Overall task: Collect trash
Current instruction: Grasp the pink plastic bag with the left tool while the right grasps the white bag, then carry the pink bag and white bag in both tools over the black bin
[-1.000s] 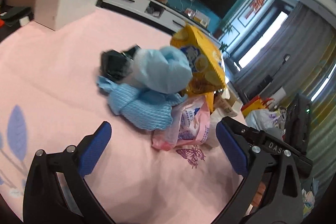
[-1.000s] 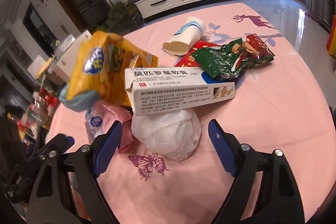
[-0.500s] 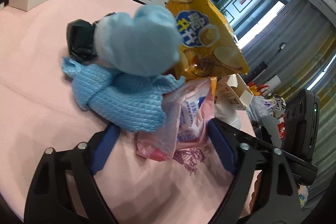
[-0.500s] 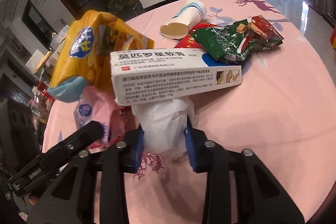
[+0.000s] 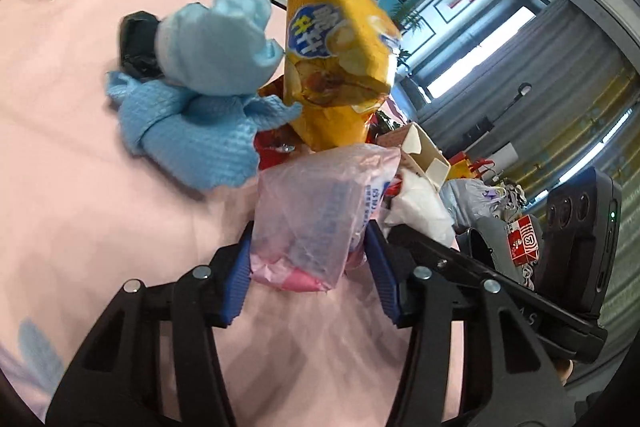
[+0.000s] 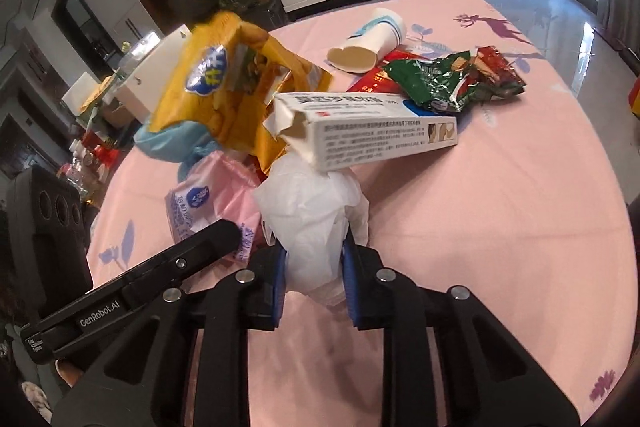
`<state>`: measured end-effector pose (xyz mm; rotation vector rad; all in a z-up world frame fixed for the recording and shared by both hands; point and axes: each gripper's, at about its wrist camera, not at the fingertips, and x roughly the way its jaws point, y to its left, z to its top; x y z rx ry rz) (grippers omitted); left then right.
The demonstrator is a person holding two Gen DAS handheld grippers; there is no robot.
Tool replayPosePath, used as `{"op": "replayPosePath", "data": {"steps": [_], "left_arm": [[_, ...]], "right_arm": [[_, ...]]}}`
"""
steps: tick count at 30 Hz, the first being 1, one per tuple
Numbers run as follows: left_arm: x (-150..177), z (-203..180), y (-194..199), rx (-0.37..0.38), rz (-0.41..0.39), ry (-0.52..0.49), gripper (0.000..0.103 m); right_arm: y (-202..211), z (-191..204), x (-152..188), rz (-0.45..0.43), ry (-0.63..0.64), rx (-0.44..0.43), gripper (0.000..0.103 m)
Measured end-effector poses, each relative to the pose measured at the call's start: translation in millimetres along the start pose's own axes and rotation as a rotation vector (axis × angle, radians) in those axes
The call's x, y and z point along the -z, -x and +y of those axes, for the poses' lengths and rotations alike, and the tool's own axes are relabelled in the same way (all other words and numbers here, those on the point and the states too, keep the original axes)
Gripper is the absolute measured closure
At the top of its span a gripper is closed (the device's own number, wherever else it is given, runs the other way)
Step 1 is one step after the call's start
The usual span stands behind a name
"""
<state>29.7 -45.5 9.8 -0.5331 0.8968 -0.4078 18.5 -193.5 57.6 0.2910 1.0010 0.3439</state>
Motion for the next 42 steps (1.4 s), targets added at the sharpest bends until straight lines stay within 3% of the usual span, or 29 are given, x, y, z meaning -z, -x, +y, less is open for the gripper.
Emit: {"op": "replayPosePath", "data": {"steps": [8,18,32,42], "left_arm": [[8.1,-36.3,50.0,-0.092,-0.054,-0.069,0.049],[22.5,-38.8,111.5,-0.105,-0.161,-0.077,0.048],[16.8,-52.1,129.4,-0.081,-0.198,-0.13,0.047],[19.6,-57.6,133.4,-0.05,-0.204,-0.143,0.047]], "right_arm": [[36.8,13.1,3.6,-0.039,-0.001,-0.054,0.078],[71.8,25.2,1.7,-0.123,0.02,-0.069,0.078],[106.5,15.0,-2.5,-0.226,0.0,-0.033,0.078],[140.6,11.9,3.3,-0.361,-0.012,0.07,0.077]]}}
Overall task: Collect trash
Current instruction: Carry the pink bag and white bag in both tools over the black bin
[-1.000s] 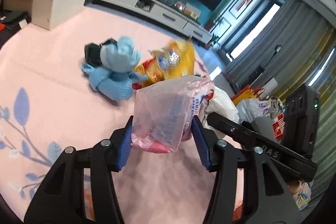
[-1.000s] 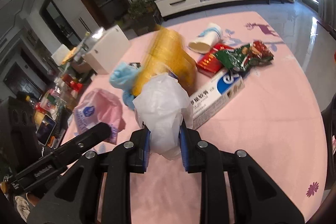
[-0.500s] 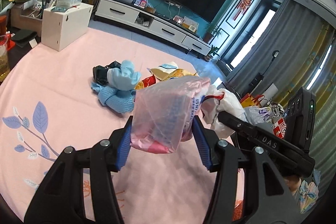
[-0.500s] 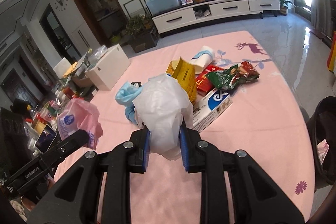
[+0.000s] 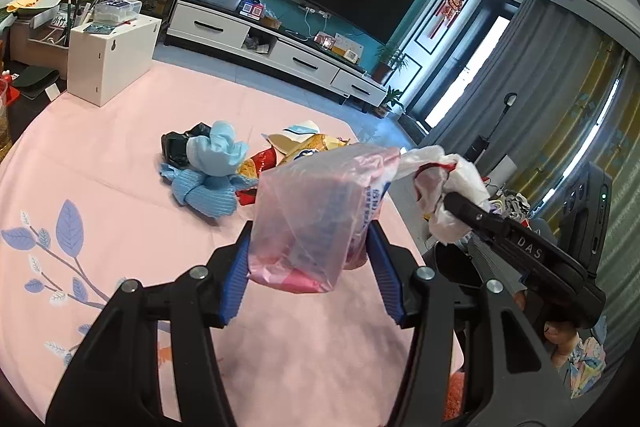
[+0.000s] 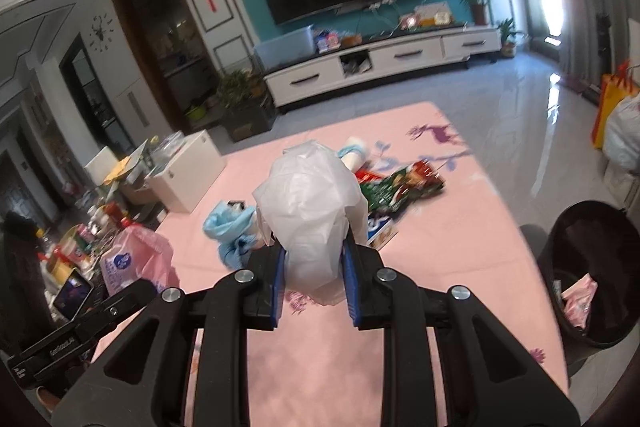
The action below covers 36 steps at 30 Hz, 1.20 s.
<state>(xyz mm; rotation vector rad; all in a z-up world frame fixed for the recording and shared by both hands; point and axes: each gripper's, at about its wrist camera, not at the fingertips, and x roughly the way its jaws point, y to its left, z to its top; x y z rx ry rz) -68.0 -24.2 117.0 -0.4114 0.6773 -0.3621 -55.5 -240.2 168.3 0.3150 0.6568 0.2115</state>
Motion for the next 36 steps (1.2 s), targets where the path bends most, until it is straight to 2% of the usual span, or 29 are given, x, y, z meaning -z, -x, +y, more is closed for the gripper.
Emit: {"op": "replayPosePath", "data": {"steps": [9,16,28,36], "left_arm": [[0.8,-6.9,3.8,0.009,-0.013,-0.02,0.046],[2.6,-11.7,4.4,-0.025,-0.02,-0.045,0.046],[4.8,-16.4,4.8,0.008,-0.006,-0.053,0.046],[5.9,-20.2,5.9,0.005,-0.01,-0.065,0.046]], "right_arm": [[9.2,-0.9,-1.9,-0.03,0.02,0.042,0.077],[15.9,-1.4,-1.8,-0.041,0.018,0.045,0.077],[18.2,4.4,-2.0,-0.084,0.054,0.141,0.077],[17.5,7.1,-0.7,-0.088,0.071,0.155,0.077]]}}
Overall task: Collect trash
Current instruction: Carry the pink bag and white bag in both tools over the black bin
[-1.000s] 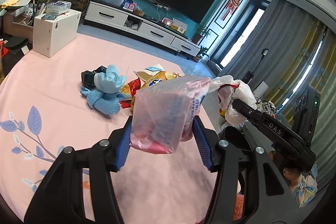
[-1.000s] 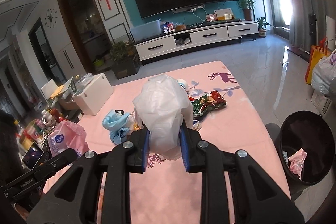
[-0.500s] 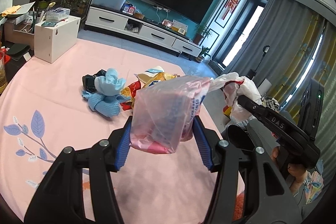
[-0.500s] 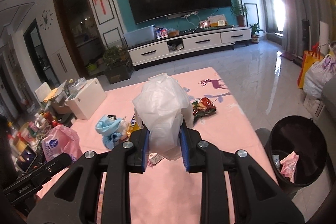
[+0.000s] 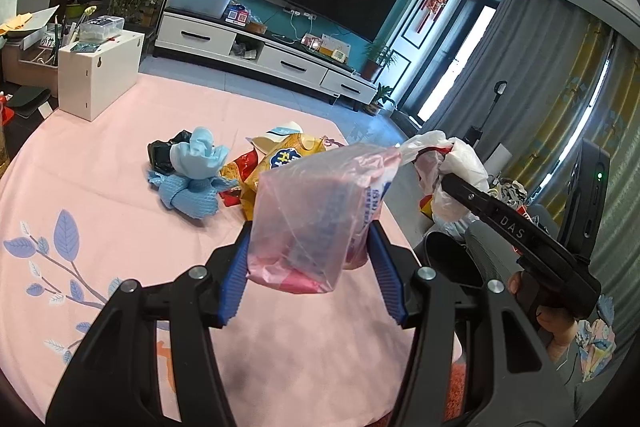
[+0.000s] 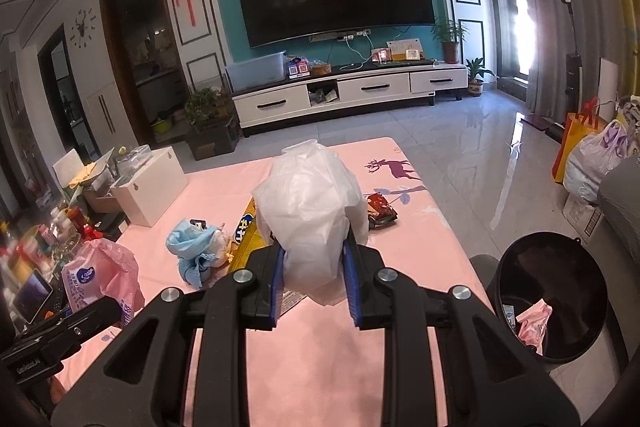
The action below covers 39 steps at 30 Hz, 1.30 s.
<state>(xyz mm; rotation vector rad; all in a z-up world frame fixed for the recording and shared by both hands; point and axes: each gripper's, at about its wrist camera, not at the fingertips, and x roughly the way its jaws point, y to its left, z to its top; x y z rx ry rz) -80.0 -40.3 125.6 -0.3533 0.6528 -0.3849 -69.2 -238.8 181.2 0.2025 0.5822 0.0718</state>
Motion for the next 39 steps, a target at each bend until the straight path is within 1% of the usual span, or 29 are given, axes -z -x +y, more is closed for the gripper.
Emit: {"op": "replayPosePath", "data": {"steps": [6,11,14,17,22,24,27,33,36,39], "left_arm": [[0.0,-6.3,-3.2,-0.005,0.005,-0.016,0.046],[-2.6,-24.9,-13.1,0.0,0.015,-0.052,0.046],[-4.9,-41.0,-25.0,0.016,0.025,-0.052,0.046],[-6.0,-62.5,-40.2,0.054,0.046,-0.059,0.046],[-4.8,-111.5,-63.0,0.081,0.061,-0.158,0.046],[-3.6,-125.2,-71.6,0.101,0.071,-0.172,0.046],[-0.2,-148.0,-88.8,0.15,0.103,-0.177,0.046],[11.7,-187.1,-121.7,0.167,0.144,-0.227,0.046],[24.4,-203.7,-143.3,0.174,0.188,-0.244,0.046],[34.8,-217.7,-160.6,0.177,0.227,-0.258,0.046]], "right_arm": [[4.6,-3.7,-2.3,-0.008,-0.003,-0.004,0.077],[20.6,-28.9,-11.2,-0.052,-0.049,0.03,0.077],[33.8,-51.1,-17.0,-0.09,-0.085,0.081,0.077],[47.8,-72.1,-19.9,-0.137,-0.127,0.136,0.077],[65.6,-116.1,-20.3,-0.179,-0.21,0.201,0.077],[70.6,-132.5,-18.8,-0.183,-0.243,0.218,0.077],[77.1,-155.8,-14.3,-0.184,-0.288,0.237,0.077],[78.5,-190.5,-3.7,-0.152,-0.359,0.299,0.077],[77.0,-209.0,2.8,-0.131,-0.393,0.327,0.077],[73.2,-227.0,10.7,-0.102,-0.433,0.334,0.077]]}}
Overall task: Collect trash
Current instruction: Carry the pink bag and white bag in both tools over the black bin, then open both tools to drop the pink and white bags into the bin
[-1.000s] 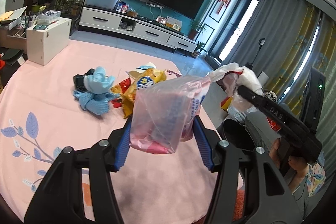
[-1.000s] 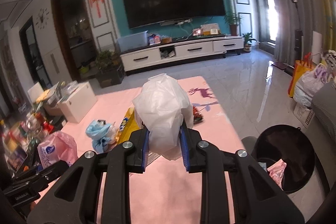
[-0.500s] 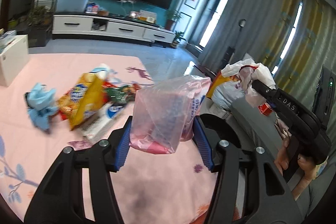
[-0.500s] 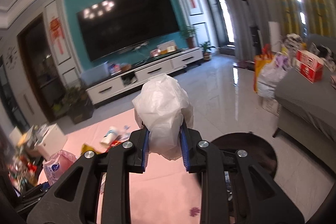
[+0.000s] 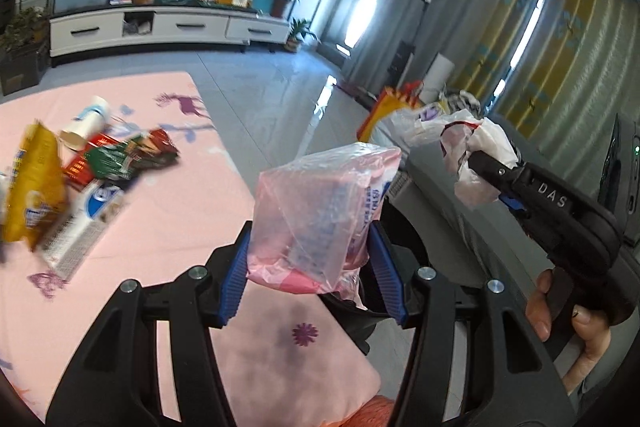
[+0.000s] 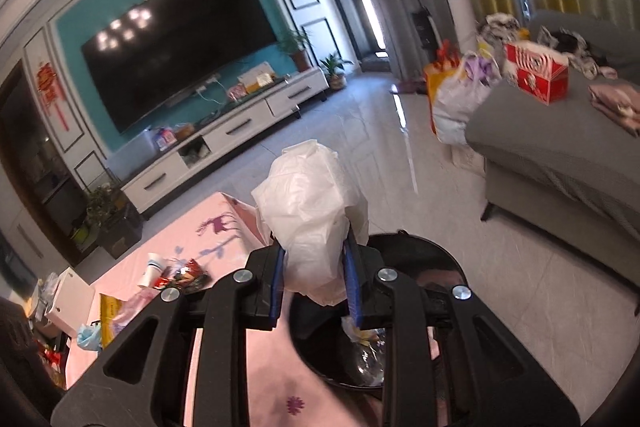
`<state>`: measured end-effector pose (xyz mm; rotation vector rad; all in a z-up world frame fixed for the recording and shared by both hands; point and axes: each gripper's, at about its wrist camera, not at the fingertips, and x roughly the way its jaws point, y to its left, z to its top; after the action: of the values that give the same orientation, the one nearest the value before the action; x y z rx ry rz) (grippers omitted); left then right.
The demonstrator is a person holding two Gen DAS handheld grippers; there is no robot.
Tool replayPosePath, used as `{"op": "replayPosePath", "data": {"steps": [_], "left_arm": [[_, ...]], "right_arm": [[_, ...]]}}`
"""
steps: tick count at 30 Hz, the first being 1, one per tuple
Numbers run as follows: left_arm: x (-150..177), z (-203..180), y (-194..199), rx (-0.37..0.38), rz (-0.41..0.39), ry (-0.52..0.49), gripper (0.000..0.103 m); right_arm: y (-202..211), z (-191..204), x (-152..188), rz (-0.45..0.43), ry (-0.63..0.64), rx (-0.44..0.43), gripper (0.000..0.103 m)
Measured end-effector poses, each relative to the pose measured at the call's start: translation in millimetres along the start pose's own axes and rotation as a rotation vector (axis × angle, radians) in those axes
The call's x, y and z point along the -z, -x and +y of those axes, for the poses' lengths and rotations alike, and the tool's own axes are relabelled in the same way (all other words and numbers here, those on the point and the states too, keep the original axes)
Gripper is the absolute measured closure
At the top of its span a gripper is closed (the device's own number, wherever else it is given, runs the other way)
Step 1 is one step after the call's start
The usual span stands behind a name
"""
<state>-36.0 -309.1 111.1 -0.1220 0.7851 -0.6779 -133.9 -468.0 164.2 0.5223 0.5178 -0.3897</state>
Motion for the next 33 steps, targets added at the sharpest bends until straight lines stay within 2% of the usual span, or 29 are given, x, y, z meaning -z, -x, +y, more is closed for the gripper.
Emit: {"op": "replayPosePath", "data": {"steps": [11,19,28,33], "left_arm": [[16.7,-31.6,-75.6,0.014,0.138,-0.014,0.046],[23.1,-47.4,-114.8,-0.002,0.196,-0.045,0.046],[29.0,-62.3,-143.9,-0.024,0.25,-0.084,0.046],[33.2,-70.7,-155.4,-0.036,0.274,-0.109,0.046]], "right_arm": [[-49.6,-48.3,11.4,0.158,-0.082,0.134,0.077],[-87.4,-74.8,19.6,0.276,-0.136,0.162,0.077],[-102.0,-87.5,25.7,0.338,-0.162,0.179,0.077],[-97.8,-90.3,24.4,0.324,-0.167,0.201,0.076]]}}
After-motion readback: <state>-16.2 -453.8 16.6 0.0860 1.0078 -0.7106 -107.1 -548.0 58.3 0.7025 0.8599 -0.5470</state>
